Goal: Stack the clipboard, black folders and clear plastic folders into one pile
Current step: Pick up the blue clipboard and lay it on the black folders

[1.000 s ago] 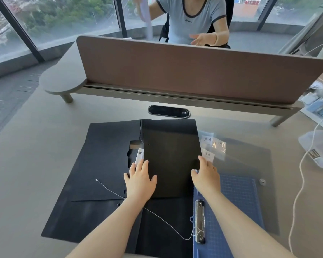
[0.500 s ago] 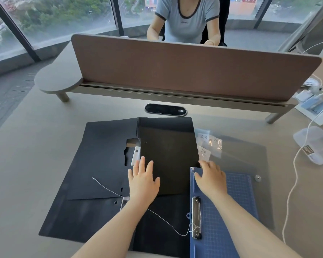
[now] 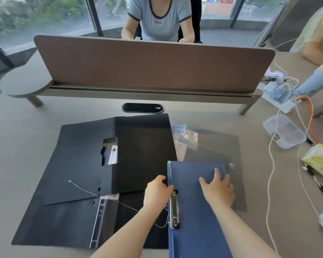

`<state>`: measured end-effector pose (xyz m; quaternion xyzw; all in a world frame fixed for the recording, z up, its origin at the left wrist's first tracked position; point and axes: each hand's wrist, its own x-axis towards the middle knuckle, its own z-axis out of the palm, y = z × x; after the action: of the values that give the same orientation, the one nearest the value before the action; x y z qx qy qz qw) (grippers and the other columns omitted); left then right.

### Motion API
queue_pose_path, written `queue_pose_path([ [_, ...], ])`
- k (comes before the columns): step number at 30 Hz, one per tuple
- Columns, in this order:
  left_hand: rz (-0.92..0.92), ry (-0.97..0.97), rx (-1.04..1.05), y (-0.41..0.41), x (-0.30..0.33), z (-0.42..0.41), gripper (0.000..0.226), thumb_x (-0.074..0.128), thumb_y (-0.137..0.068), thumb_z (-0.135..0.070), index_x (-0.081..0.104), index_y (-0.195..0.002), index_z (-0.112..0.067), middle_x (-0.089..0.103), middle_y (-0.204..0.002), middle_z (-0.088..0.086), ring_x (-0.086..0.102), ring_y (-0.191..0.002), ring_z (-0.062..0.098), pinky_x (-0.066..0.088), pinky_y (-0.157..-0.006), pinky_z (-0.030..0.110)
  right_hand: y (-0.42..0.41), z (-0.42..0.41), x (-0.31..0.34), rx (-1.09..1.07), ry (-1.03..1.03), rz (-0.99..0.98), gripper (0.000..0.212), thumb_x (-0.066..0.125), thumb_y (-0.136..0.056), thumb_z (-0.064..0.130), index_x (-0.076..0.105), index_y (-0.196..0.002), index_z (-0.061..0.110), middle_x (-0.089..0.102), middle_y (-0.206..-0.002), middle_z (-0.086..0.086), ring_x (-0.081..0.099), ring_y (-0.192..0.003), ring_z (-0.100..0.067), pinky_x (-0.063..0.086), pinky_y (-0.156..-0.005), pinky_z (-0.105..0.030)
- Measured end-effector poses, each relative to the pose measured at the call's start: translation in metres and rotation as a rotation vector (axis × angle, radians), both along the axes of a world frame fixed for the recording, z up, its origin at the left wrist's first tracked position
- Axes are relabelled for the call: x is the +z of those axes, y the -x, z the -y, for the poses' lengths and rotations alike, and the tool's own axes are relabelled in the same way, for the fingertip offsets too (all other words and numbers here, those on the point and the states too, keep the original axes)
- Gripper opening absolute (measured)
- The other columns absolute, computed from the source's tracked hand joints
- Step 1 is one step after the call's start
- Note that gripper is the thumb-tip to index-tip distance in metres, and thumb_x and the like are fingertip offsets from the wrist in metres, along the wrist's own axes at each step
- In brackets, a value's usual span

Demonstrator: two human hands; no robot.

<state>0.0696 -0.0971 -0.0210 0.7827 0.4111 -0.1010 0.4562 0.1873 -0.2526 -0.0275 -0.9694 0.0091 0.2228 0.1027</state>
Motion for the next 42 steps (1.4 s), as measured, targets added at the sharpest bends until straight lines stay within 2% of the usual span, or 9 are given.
queue_pose_path([
  [5, -0.047, 0.088, 0.151, -0.011, 0.001, 0.007, 0.044, 0.07, -0.086, -0.028, 0.059, -0.127, -0.013, 0.06, -0.098, -0.006, 0.058, -0.075, 0.004, 0.049, -0.062, 0.021, -0.007, 0.011, -0.002, -0.078, -0.063, 0.014, 0.073, 0.052, -0.09, 0.048, 0.02, -0.152, 0.027, 0.03, -0.154, -0.014, 0.036, -0.133, -0.039, 0.034, -0.108, -0.05],
  [9, -0.038, 0.133, 0.175, -0.012, -0.002, 0.007, 0.047, 0.071, -0.086, -0.028, 0.059, -0.129, -0.012, 0.066, -0.113, 0.0, 0.065, -0.094, 0.016, 0.055, -0.079, 0.029, -0.012, 0.012, 0.001, -0.12, -0.086, 0.06, 0.073, 0.059, -0.089, 0.042, 0.025, -0.15, 0.022, 0.041, -0.145, -0.015, 0.041, -0.127, -0.038, 0.037, -0.106, -0.049],
  [12, -0.009, 0.146, 0.194, -0.011, -0.005, 0.007, 0.031, 0.068, -0.09, -0.025, 0.065, -0.119, -0.013, 0.072, -0.112, 0.003, 0.066, -0.086, 0.014, 0.05, -0.063, 0.023, -0.015, 0.01, 0.006, -0.142, -0.137, 0.096, 0.078, 0.064, -0.085, 0.048, 0.03, -0.148, 0.017, 0.045, -0.138, -0.016, 0.043, -0.125, -0.037, 0.039, -0.103, -0.049],
  [17, 0.114, 0.161, 0.32, -0.008, 0.0, -0.001, 0.015, 0.062, -0.096, -0.021, 0.063, -0.109, -0.013, 0.067, -0.09, -0.002, 0.061, -0.071, 0.009, 0.048, -0.06, 0.026, -0.018, 0.002, 0.02, -0.142, -0.283, 0.135, 0.084, 0.069, -0.08, 0.051, 0.035, -0.147, 0.016, 0.043, -0.139, -0.018, 0.038, -0.129, -0.037, 0.043, -0.102, -0.052],
  [22, 0.252, 0.21, 0.388, -0.001, 0.014, -0.032, 0.021, 0.058, -0.099, -0.024, 0.061, -0.119, -0.017, 0.073, -0.109, 0.002, 0.07, -0.095, 0.018, 0.059, -0.087, 0.042, -0.017, -0.022, 0.039, -0.099, -0.517, 0.206, 0.069, 0.068, -0.08, 0.048, 0.044, -0.139, 0.021, 0.057, -0.131, -0.005, 0.053, -0.123, -0.027, 0.052, -0.095, -0.046],
  [28, 0.363, 0.17, 0.526, 0.029, 0.026, -0.09, 0.031, 0.055, -0.101, -0.026, 0.058, -0.131, -0.015, 0.071, -0.118, 0.005, 0.068, -0.107, 0.024, 0.053, -0.1, 0.048, 0.005, -0.062, 0.053, -0.005, -0.744, 0.005, 0.045, 0.052, -0.096, 0.032, 0.039, -0.14, 0.032, 0.06, -0.119, 0.011, 0.06, -0.1, -0.012, 0.052, -0.084, -0.032],
  [31, 0.402, 0.152, 0.619, 0.055, 0.028, -0.123, 0.023, 0.056, -0.101, -0.021, 0.064, -0.121, -0.015, 0.071, -0.114, 0.003, 0.068, -0.105, 0.023, 0.052, -0.1, 0.047, 0.023, -0.08, 0.048, 0.074, -0.721, -0.083, 0.046, 0.049, -0.099, 0.032, 0.038, -0.144, 0.027, 0.058, -0.1, 0.006, 0.057, -0.087, -0.01, 0.045, -0.074, -0.025],
  [35, 0.392, 0.108, 0.754, 0.094, 0.025, -0.166, 0.023, 0.058, -0.1, -0.021, 0.064, -0.121, -0.017, 0.07, -0.114, 0.004, 0.068, -0.105, 0.026, 0.052, -0.1, 0.047, 0.042, -0.098, 0.031, 0.102, -0.622, -0.112, 0.043, 0.047, -0.099, 0.032, 0.044, -0.141, 0.024, 0.06, -0.091, 0.004, 0.06, -0.086, -0.011, 0.052, -0.082, -0.032],
  [42, 0.344, 0.073, 0.913, 0.156, 0.008, -0.227, 0.032, 0.06, -0.097, -0.022, 0.065, -0.127, -0.011, 0.07, -0.118, 0.007, 0.066, -0.106, 0.028, 0.051, -0.099, 0.046, 0.05, -0.113, 0.015, 0.044, -0.305, 0.103, 0.05, 0.059, -0.089, 0.03, 0.048, -0.137, 0.019, 0.051, -0.132, -0.01, 0.047, -0.124, -0.031, 0.046, -0.096, -0.046],
])
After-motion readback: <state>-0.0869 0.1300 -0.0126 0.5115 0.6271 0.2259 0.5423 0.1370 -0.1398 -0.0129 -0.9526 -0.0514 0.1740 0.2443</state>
